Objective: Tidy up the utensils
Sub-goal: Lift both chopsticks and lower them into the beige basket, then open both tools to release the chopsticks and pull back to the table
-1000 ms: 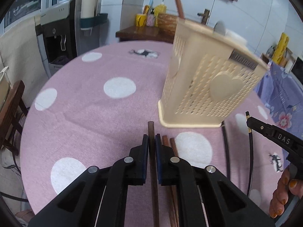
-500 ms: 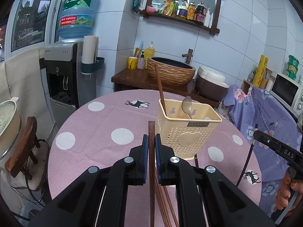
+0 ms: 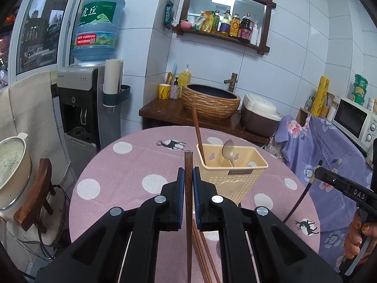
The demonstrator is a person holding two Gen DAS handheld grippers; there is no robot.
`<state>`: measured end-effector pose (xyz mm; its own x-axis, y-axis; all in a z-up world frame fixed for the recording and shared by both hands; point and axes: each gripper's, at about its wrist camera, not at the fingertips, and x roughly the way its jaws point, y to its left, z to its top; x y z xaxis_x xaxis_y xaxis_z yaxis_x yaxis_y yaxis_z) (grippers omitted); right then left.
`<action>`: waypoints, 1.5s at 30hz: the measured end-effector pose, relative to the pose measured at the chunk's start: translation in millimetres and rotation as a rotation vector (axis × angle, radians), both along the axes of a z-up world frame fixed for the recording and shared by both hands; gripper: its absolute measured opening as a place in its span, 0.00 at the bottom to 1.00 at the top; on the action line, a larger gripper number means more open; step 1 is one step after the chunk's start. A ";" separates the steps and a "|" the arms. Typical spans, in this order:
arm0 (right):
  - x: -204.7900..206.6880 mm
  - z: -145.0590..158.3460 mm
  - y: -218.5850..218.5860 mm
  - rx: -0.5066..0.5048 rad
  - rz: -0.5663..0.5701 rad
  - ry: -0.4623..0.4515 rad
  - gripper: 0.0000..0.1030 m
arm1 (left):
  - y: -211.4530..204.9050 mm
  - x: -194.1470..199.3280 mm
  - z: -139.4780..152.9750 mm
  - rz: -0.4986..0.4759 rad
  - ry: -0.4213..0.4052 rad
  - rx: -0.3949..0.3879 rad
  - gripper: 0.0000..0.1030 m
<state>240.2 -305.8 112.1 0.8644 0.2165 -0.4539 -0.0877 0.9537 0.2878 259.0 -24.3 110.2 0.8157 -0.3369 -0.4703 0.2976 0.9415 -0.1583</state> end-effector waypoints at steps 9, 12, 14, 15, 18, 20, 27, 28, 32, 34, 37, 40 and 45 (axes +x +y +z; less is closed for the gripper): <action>26.8 92.2 8.8 -0.029 0.023 -0.113 0.08 | -13.3 23.3 94.7 -0.007 -0.140 -0.034 0.08; 42.8 125.8 12.6 -0.041 0.005 -0.148 0.08 | -22.0 38.4 126.9 0.012 -0.188 -0.056 0.08; 53.0 144.0 17.1 -0.077 -0.021 -0.178 0.08 | -30.3 48.6 142.3 0.028 -0.224 -0.065 0.08; 57.5 149.3 18.7 -0.090 -0.031 -0.183 0.08 | -35.1 52.4 146.3 0.035 -0.241 -0.066 0.08; 73.5 155.7 19.3 -0.106 -0.059 -0.188 0.08 | -49.9 65.0 147.9 0.049 -0.282 -0.066 0.08; 81.3 152.4 19.9 -0.126 -0.079 -0.199 0.08 | -59.7 71.9 141.8 0.057 -0.300 -0.063 0.08; 104.1 109.1 18.5 -0.117 -0.086 -0.120 0.08 | -79.9 94.2 83.0 0.072 -0.202 -0.034 0.08; 106.5 101.1 19.0 -0.118 -0.084 -0.106 0.08 | -80.6 96.0 77.3 0.069 -0.188 -0.031 0.08; 114.3 71.5 19.0 -0.107 -0.077 -0.049 0.08 | -83.7 98.9 46.8 0.062 -0.138 -0.007 0.08; 115.6 59.7 18.8 -0.102 -0.078 -0.032 0.08 | -84.5 99.9 34.5 0.063 -0.120 0.007 0.08; 118.3 46.9 18.0 -0.098 -0.084 -0.012 0.08 | -85.5 103.3 19.2 0.062 -0.088 0.022 0.08; 120.0 39.1 18.7 -0.107 -0.095 -0.012 0.08 | -84.6 108.8 6.7 0.067 -0.057 0.030 0.08; 115.9 35.7 16.7 -0.096 -0.095 -0.030 0.08 | -82.3 106.8 0.4 0.064 -0.061 0.039 0.08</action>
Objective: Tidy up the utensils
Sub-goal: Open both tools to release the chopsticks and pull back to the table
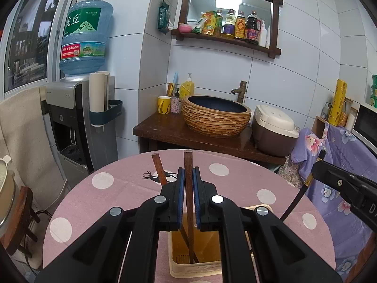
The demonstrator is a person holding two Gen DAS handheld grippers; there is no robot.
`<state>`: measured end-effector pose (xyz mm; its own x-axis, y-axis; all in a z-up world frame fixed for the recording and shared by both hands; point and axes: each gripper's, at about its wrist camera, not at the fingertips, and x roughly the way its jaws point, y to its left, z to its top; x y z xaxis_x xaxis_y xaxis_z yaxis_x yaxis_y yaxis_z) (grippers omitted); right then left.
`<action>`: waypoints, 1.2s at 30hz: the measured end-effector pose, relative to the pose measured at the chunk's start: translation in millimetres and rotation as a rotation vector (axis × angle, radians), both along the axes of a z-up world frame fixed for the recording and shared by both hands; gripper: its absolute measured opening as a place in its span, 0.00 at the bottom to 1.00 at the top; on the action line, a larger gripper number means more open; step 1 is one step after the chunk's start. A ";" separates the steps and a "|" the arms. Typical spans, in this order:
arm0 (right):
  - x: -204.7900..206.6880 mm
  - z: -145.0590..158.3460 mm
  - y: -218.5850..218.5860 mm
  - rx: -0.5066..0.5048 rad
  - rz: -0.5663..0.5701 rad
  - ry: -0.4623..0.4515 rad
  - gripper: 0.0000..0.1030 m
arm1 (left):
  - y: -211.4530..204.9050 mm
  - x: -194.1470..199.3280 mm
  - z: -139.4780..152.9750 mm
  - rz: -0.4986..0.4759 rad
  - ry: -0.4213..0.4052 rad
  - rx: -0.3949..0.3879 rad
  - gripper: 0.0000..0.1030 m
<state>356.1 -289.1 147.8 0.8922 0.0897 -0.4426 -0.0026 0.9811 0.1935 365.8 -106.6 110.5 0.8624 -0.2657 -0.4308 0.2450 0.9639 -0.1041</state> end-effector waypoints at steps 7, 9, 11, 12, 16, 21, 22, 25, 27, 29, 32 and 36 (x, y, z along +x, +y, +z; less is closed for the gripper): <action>-26.2 -11.2 -3.1 0.016 -0.010 -0.041 0.39 | 20.6 -28.9 0.6 -0.029 -0.004 -0.070 0.62; -39.4 -19.0 -1.3 0.002 -0.013 -0.034 0.39 | 31.0 -44.6 -5.2 -0.038 -0.008 -0.095 0.65; -54.9 -29.0 1.8 -0.022 -0.012 -0.039 0.39 | 38.0 -57.8 -14.3 -0.041 0.008 -0.088 0.75; -61.1 -32.8 3.4 -0.037 -0.012 -0.044 0.39 | 41.5 -63.9 -19.7 -0.039 0.014 -0.087 0.84; -88.9 -57.6 16.0 -0.127 -0.032 -0.081 0.78 | 54.4 -87.2 -45.8 -0.028 0.044 -0.048 0.95; -109.1 -93.9 31.9 -0.232 -0.057 -0.084 0.86 | 58.4 -104.7 -79.6 0.010 0.117 0.101 0.95; -110.1 -100.1 34.1 -0.241 -0.053 -0.069 0.87 | 59.2 -105.9 -85.3 0.011 0.138 0.111 0.95; -114.0 -121.5 39.7 -0.256 -0.049 -0.019 0.87 | 62.7 -109.6 -106.7 -0.008 0.223 0.117 0.95; -116.4 -133.7 41.6 -0.260 -0.056 0.012 0.88 | 64.6 -113.2 -118.8 -0.035 0.263 0.102 0.95; -119.6 -145.1 42.6 -0.258 -0.053 0.049 0.89 | 66.9 -117.0 -127.8 -0.016 0.278 0.110 0.95; -119.7 -155.5 42.4 -0.260 -0.055 0.109 0.89 | 69.8 -124.6 -133.7 0.001 0.269 0.117 0.95; -121.6 -169.4 38.4 -0.258 -0.073 0.154 0.89 | 69.8 -127.4 -140.0 0.001 0.290 0.154 0.95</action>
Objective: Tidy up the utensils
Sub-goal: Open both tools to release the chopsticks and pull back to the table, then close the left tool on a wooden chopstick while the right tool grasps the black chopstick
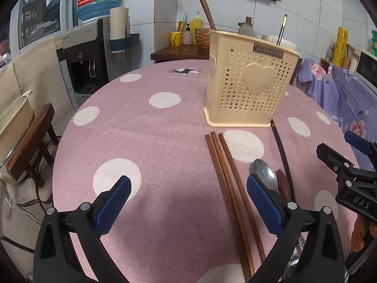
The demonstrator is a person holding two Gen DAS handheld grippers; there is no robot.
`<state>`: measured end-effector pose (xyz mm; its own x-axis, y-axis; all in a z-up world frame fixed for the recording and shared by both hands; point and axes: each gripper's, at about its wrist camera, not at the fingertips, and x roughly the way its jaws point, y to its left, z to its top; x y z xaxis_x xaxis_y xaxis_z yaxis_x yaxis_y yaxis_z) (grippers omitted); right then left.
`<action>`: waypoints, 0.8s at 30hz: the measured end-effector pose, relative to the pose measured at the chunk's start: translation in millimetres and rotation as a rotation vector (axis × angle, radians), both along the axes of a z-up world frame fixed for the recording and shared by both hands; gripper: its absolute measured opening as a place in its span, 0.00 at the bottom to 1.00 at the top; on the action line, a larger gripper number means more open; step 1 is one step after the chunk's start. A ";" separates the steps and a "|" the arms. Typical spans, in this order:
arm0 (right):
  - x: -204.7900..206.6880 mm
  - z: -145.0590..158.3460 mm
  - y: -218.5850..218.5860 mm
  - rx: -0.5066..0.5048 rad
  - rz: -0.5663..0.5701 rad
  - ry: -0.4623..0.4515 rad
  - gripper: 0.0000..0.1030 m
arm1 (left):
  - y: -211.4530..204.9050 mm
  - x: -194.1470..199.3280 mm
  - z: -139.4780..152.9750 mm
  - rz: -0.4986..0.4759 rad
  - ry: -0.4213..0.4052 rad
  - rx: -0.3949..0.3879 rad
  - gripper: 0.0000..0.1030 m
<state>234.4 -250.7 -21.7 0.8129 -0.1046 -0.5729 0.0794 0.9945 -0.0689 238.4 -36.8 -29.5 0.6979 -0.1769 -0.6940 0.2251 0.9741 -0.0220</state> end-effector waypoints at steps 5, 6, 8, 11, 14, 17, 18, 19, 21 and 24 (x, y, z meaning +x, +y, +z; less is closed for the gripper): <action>3.3 -13.0 -5.4 0.033 -0.014 0.062 0.88 | 0.9 1.7 -5.1 -0.008 0.025 0.012 0.90; 4.7 -15.1 -5.2 0.033 -0.014 0.073 0.85 | 0.3 2.9 -5.9 -0.012 0.031 0.010 0.85; 8.6 -20.1 -4.2 0.040 -0.013 0.101 0.81 | -3.9 5.9 -8.4 -0.037 0.054 0.009 0.76; 13.1 -26.0 -6.5 0.088 -0.008 0.142 0.72 | -11.5 10.5 -15.0 -0.046 0.082 0.025 0.58; 13.9 -27.8 -5.6 0.145 0.017 0.163 0.64 | -13.7 13.8 -21.9 -0.055 0.119 0.019 0.44; 15.9 -30.3 2.1 0.103 0.019 0.171 0.61 | -14.8 15.2 -26.9 -0.059 0.147 0.007 0.33; 17.8 -31.7 2.5 0.098 0.016 0.177 0.59 | -16.1 15.2 -28.1 -0.064 0.152 0.010 0.30; 20.5 -33.9 1.7 0.105 0.014 0.189 0.57 | -17.1 15.3 -28.6 -0.070 0.156 0.009 0.30; 25.5 -37.5 -1.9 0.139 0.005 0.212 0.55 | -19.3 15.6 -28.5 -0.077 0.156 0.009 0.30; 29.9 -40.5 -3.9 0.166 0.001 0.229 0.54 | -22.2 17.7 -27.5 -0.083 0.153 0.014 0.30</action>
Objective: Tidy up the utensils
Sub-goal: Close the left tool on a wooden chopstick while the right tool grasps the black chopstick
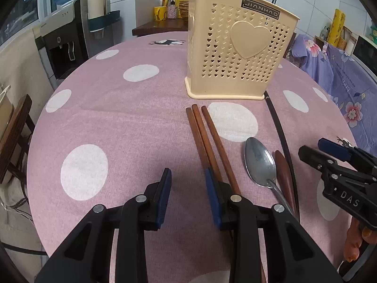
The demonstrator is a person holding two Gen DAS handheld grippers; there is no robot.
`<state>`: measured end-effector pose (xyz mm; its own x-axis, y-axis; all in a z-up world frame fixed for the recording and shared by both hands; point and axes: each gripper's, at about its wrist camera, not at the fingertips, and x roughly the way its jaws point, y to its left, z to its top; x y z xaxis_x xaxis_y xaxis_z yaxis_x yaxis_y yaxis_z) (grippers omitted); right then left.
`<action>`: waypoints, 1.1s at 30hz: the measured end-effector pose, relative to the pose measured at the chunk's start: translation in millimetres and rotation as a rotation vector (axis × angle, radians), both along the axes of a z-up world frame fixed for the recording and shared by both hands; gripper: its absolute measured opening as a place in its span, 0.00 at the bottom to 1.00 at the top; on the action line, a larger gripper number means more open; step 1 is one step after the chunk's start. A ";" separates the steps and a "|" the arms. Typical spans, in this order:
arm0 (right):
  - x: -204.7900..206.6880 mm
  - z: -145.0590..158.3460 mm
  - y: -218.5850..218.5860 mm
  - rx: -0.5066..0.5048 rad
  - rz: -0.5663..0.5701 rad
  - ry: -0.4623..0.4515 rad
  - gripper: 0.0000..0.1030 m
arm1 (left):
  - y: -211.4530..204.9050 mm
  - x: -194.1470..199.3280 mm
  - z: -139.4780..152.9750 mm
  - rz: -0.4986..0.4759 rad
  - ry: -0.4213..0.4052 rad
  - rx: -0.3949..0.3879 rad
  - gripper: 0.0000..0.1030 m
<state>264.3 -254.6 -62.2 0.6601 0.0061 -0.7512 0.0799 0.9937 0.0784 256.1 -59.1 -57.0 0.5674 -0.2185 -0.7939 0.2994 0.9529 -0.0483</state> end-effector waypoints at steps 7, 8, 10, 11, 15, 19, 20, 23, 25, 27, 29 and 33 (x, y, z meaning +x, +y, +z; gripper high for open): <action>-0.5 -2.4 4.5 0.000 0.005 0.007 0.54 | -9.1 0.7 -0.7 -0.025 0.001 -0.004 0.30; -0.5 -2.4 5.2 -0.001 0.007 0.007 0.54 | -9.9 0.8 -0.6 -0.024 -0.003 0.000 0.30; 0.2 -2.1 6.7 -0.007 0.011 0.007 0.53 | -8.7 1.7 -0.3 -0.018 0.000 -0.001 0.29; 0.7 -1.9 7.9 -0.015 0.012 0.008 0.53 | -7.1 1.9 -0.3 -0.011 0.001 0.001 0.29; 3.9 -3.1 7.5 -0.020 0.008 0.016 0.51 | 2.2 4.2 -1.3 -0.002 0.015 -0.013 0.29; 10.6 -2.8 3.7 0.013 0.000 0.028 0.50 | 3.3 7.2 0.6 0.015 0.012 -0.001 0.29; 12.2 -2.0 2.7 0.019 -0.003 0.028 0.50 | 3.2 9.3 1.5 0.018 0.014 -0.008 0.29; 21.8 3.0 -1.0 0.039 -0.026 0.021 0.50 | -0.4 19.0 3.5 0.022 0.019 -0.015 0.29; 30.4 5.0 -2.5 0.060 -0.033 0.025 0.47 | -3.9 27.0 2.3 0.034 0.019 0.001 0.29; 41.8 5.3 -3.3 0.085 -0.039 0.035 0.47 | -4.3 35.4 0.1 0.054 0.035 -0.013 0.29; 52.5 3.9 -4.8 0.092 -0.067 0.043 0.45 | -5.2 41.6 -1.1 0.079 0.035 -0.013 0.29; 73.1 -1.0 -6.0 0.110 -0.107 0.064 0.35 | -9.9 46.8 -1.6 0.102 0.024 -0.010 0.27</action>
<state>337.4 -260.6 -63.2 0.6126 0.0225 -0.7901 0.1933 0.9650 0.1774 302.9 -69.0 -58.5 0.5679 -0.1685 -0.8056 0.1999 0.9778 -0.0636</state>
